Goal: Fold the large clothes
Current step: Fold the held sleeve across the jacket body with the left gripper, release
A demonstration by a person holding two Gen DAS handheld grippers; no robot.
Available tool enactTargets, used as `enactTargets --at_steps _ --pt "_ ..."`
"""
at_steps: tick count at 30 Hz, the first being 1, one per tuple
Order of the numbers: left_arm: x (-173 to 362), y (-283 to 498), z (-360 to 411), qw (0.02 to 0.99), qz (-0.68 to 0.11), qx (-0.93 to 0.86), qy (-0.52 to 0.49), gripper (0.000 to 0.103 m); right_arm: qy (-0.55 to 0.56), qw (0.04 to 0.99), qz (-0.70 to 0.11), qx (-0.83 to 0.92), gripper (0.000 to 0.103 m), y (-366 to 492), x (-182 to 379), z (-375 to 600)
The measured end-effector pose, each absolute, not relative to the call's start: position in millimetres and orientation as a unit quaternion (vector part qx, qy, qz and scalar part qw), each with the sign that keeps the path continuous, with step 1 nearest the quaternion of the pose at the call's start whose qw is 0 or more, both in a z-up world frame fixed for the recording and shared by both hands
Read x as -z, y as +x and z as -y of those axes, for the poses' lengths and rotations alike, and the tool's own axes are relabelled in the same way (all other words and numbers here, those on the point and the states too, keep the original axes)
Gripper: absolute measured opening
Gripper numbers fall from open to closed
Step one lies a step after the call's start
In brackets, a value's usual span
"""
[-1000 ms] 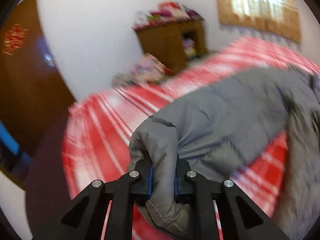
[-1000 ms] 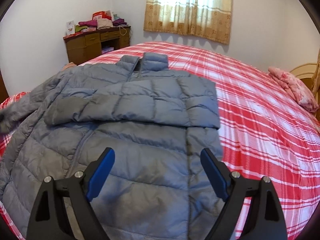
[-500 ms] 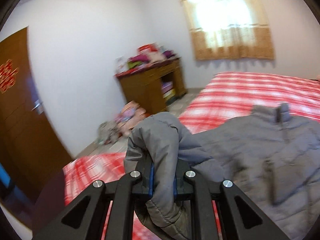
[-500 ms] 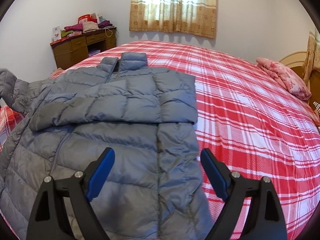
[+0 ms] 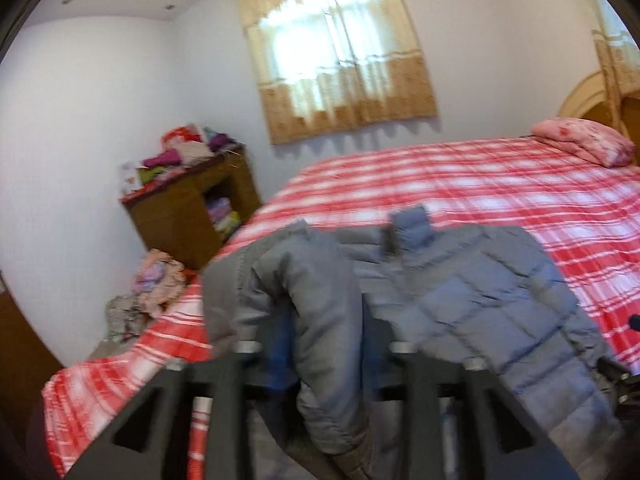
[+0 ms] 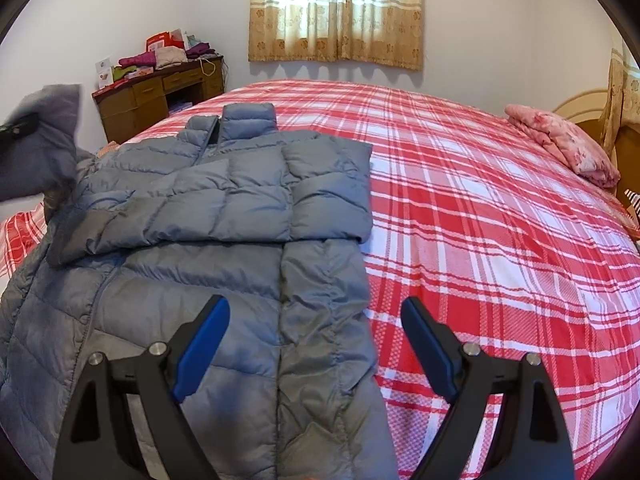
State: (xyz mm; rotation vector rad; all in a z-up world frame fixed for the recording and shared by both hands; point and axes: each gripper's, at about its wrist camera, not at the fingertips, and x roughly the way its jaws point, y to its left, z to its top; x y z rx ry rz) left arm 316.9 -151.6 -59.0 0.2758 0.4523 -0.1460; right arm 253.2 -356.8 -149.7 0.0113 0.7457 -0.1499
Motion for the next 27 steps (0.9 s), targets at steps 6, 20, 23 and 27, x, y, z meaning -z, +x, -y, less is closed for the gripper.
enactTargets --at_steps 6,20,23,27 --pt "65 298 185 0.968 -0.183 0.103 0.139 0.09 -0.003 0.923 -0.379 0.072 0.09 257 150 362" --pt "92 327 51 0.972 -0.22 -0.04 0.076 0.093 0.03 0.923 -0.384 0.011 0.097 294 112 337" --pt "122 350 30 0.954 -0.265 -0.107 0.089 0.093 0.032 0.922 -0.386 -0.001 0.097 316 108 324" --pt "157 374 12 0.934 -0.317 -0.143 0.084 0.093 0.046 0.917 -0.396 -0.012 0.097 352 117 310"
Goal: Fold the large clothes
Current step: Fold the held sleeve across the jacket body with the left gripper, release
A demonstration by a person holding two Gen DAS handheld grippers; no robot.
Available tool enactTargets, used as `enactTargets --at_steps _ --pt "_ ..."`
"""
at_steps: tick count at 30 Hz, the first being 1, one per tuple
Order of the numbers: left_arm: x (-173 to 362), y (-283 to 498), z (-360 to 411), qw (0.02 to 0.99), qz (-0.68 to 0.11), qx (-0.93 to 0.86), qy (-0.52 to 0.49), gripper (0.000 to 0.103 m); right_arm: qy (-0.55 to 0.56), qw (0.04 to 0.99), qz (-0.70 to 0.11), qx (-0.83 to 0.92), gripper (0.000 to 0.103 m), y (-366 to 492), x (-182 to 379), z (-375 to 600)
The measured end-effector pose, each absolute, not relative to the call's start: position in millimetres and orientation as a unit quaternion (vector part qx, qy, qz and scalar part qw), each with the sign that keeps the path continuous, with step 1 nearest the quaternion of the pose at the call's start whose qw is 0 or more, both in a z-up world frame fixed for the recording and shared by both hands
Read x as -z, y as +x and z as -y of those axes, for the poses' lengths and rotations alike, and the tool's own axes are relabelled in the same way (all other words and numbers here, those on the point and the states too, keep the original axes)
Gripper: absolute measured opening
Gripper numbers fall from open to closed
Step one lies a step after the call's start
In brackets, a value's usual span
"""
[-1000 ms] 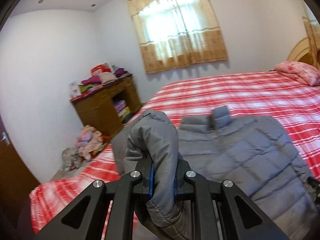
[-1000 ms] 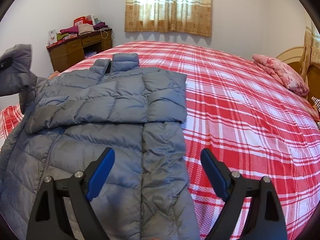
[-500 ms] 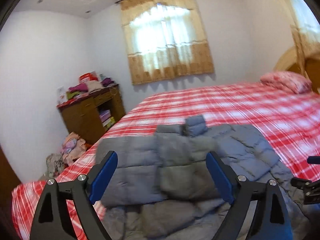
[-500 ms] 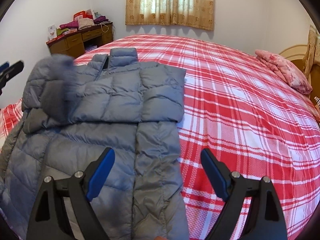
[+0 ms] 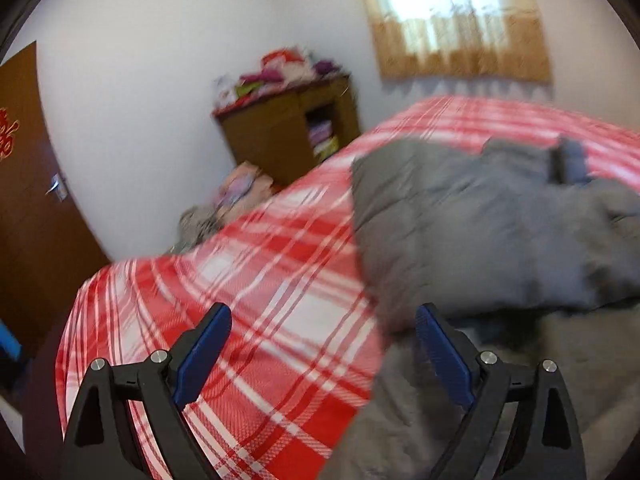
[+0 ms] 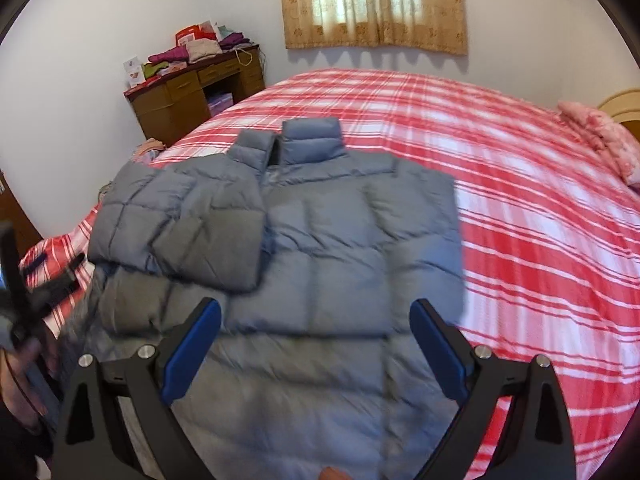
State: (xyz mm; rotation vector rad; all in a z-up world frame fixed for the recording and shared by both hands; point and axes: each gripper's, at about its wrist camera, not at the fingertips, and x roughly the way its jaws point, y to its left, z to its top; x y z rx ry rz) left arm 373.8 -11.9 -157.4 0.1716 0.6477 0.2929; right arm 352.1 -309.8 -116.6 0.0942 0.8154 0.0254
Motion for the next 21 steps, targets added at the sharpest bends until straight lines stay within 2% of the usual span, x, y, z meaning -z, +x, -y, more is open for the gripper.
enactTargets --at_steps 7,8,10,11,12,15,21 --pt "174 381 2 0.928 -0.339 -0.144 0.061 0.093 0.074 0.901 -0.428 -0.017 0.095 405 152 288" --pt "175 382 2 0.927 -0.341 -0.144 0.062 0.093 0.078 0.899 -0.43 -0.025 0.088 411 156 285" --pt "178 382 5 0.926 -0.345 -0.143 0.065 0.093 0.079 0.898 -0.43 -0.048 0.062 415 160 279" --pt "179 383 5 0.925 -0.346 -0.143 0.068 0.093 0.072 0.9 -0.426 -0.056 0.031 416 160 274" --pt "180 383 5 0.925 -0.346 -0.143 0.07 0.093 0.063 0.904 -0.42 -0.051 0.014 413 158 272" --pt "179 383 4 0.925 -0.345 -0.143 0.07 0.093 0.052 0.915 -0.395 -0.059 0.009 398 143 266" --pt "178 380 -6 0.923 -0.346 -0.156 0.067 0.093 0.03 0.933 -0.355 -0.052 0.007 348 115 278"
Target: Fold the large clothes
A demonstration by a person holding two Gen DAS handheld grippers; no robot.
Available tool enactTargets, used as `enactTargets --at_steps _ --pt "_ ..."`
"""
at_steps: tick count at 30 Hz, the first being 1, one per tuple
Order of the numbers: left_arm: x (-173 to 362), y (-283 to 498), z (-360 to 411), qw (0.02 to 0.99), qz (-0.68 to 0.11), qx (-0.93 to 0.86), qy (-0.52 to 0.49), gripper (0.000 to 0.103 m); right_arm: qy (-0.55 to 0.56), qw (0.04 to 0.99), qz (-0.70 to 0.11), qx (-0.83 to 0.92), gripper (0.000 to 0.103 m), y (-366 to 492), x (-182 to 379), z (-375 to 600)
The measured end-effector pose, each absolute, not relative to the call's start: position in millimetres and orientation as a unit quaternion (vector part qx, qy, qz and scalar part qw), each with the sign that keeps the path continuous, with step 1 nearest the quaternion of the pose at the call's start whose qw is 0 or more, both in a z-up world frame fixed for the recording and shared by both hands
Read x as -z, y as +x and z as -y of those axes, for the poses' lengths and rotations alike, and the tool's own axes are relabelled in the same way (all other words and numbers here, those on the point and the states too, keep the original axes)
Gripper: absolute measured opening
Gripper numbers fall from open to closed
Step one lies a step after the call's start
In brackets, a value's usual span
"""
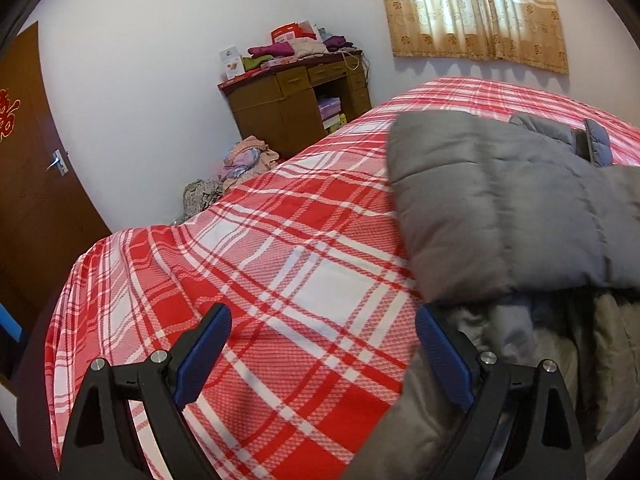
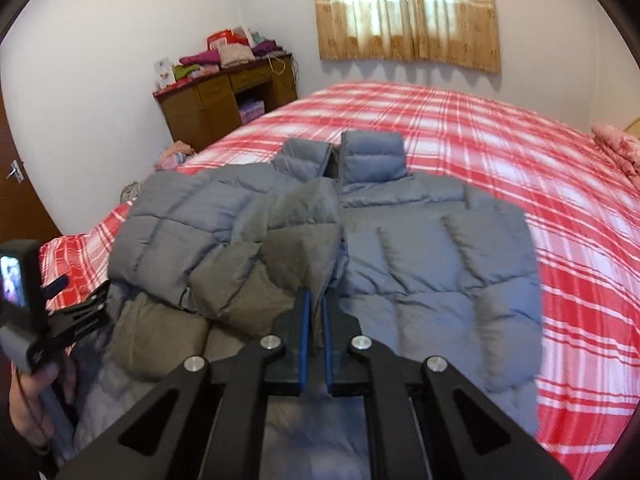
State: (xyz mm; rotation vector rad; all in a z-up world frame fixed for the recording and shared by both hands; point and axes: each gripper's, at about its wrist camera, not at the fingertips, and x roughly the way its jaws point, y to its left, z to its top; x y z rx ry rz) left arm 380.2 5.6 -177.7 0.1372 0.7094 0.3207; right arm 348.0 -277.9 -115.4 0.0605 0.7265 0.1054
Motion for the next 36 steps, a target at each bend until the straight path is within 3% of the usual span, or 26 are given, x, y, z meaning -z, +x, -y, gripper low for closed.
enactTargets --at_steps 8,11,13,15,16,20,23,25,36 --pt "181 379 -10 0.917 -0.354 -0.162 0.089 0.093 0.018 0.924 -0.382 0.022 0.007 329 148 317" --pt "175 377 -9 0.919 -0.354 -0.151 0.085 0.093 0.023 0.916 -0.399 0.022 0.014 327 159 325" --pt "165 377 -7 0.921 -0.353 -0.143 0.083 0.093 0.026 0.914 -0.404 0.021 0.022 324 155 328" --pt "148 377 -3 0.928 -0.339 -0.134 0.076 0.093 0.034 0.914 -0.404 0.026 0.046 318 148 334" --pt "135 378 0 0.934 -0.327 -0.125 0.07 0.093 0.036 0.915 -0.4 0.033 0.047 314 143 340" --pt "107 390 22 0.948 -0.301 -0.089 0.056 0.093 0.051 0.925 -0.371 0.06 0.046 310 116 349" --pt "104 401 47 0.954 -0.284 -0.072 0.059 0.093 0.065 0.931 -0.355 0.047 0.034 321 104 342" --pt "110 408 68 0.957 -0.28 -0.048 0.063 0.093 0.061 0.935 -0.347 0.032 0.033 337 104 329" --pt "174 437 109 0.932 -0.34 -0.05 0.114 0.094 0.05 0.923 -0.381 0.025 0.033 383 169 304"
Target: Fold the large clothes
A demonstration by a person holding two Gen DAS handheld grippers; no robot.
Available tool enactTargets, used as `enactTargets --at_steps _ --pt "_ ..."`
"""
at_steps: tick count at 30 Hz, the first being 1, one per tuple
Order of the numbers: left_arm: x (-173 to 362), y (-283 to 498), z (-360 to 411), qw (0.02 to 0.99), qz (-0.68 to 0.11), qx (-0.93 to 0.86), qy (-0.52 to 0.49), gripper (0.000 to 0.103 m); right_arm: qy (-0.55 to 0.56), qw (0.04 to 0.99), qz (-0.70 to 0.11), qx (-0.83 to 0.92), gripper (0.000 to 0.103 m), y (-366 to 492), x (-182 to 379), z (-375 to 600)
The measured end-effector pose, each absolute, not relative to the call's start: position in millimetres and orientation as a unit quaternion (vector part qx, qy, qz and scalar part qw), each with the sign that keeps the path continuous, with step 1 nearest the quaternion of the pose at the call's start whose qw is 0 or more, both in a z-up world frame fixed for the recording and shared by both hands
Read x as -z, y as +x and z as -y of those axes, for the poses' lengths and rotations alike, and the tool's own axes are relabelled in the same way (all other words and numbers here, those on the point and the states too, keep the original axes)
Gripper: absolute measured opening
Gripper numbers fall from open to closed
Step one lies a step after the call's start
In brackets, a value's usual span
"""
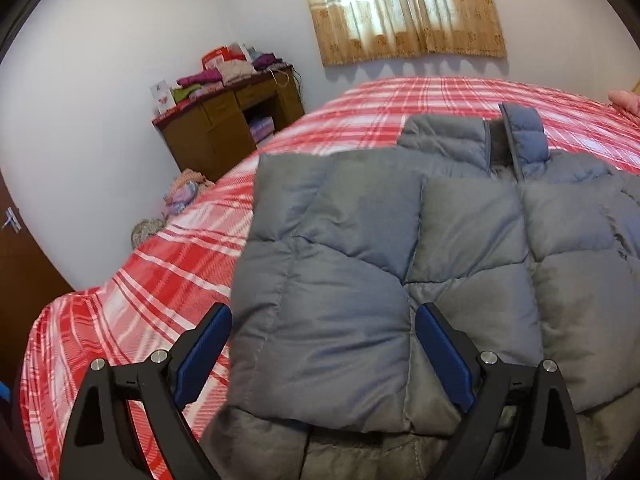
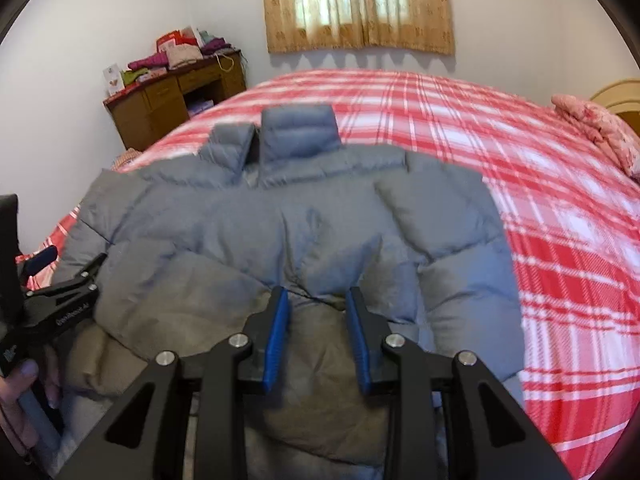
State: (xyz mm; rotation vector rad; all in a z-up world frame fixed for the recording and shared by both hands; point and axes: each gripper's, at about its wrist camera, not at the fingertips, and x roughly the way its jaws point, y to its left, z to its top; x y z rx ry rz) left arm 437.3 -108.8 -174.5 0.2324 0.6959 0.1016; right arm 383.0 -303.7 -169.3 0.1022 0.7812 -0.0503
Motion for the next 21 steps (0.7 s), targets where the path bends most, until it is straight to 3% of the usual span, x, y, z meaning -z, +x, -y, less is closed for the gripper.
enactTargets --at_steps 21 --pt "190 449 110 0.917 -0.378 -0.042 0.123 0.095 0.026 0.914 -0.403 0.038 0.033 383 188 296"
